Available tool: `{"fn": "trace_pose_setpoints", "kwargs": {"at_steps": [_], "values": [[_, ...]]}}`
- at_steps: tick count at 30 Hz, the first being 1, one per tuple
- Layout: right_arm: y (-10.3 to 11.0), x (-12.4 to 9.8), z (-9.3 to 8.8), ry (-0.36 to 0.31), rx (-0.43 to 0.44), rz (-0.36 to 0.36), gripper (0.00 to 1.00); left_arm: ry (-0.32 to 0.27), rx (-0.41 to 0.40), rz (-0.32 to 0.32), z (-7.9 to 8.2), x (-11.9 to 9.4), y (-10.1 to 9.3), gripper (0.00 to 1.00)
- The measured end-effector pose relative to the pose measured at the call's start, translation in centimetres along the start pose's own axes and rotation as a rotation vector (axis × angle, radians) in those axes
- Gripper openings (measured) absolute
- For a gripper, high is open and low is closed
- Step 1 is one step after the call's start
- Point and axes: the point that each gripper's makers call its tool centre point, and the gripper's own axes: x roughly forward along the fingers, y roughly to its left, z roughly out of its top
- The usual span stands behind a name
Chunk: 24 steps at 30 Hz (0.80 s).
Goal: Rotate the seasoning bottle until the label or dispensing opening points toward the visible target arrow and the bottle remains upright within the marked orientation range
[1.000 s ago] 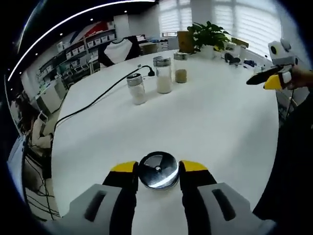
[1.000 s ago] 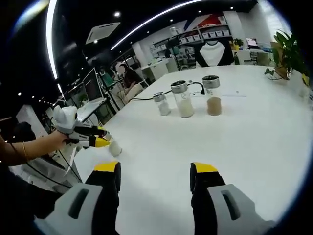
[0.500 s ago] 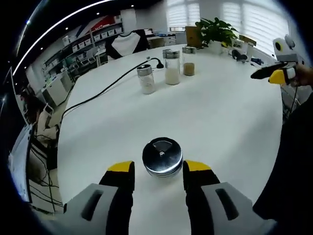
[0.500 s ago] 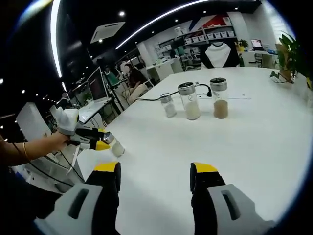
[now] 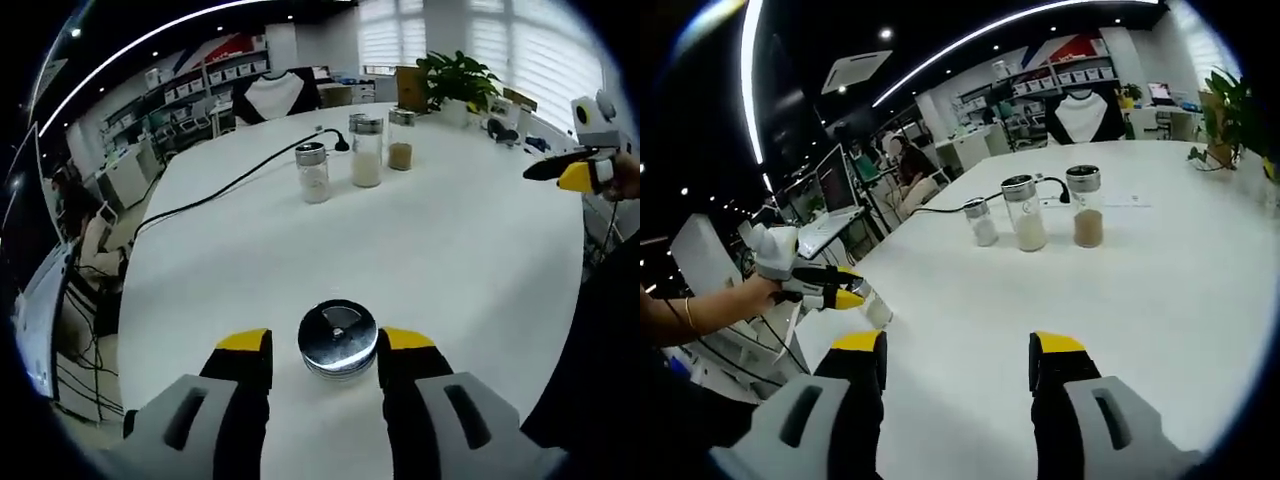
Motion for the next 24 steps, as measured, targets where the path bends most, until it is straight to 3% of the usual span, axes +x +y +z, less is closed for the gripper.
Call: {"fn": "trace_pose_setpoints", "kwargs": {"at_steps": [10,17,20,24], "values": [[0.0,-0.2,0.1,0.007,-0.013,0.005,0.56,-0.009,-0.049,0.042,0.4,-0.1,-0.4,0.47],[0.1,-0.8,0.5,-0.008,-0.019,0.011,0.56,-0.050,-0.090,0.082,1.5,-0.3,-0.8,0.44],[-0.2,-1.0,0.4,-0.009,-0.010,0.003,0.56,-0.030,-0.106,0.093,1.4,0.0,-1.1,0.44],[-0.6,-1.1,0.3,-0.013,-0.004,-0.010,0.56,-0.017,-0.105,0.125,1.2,-0.1,-1.1,0.34]]}}
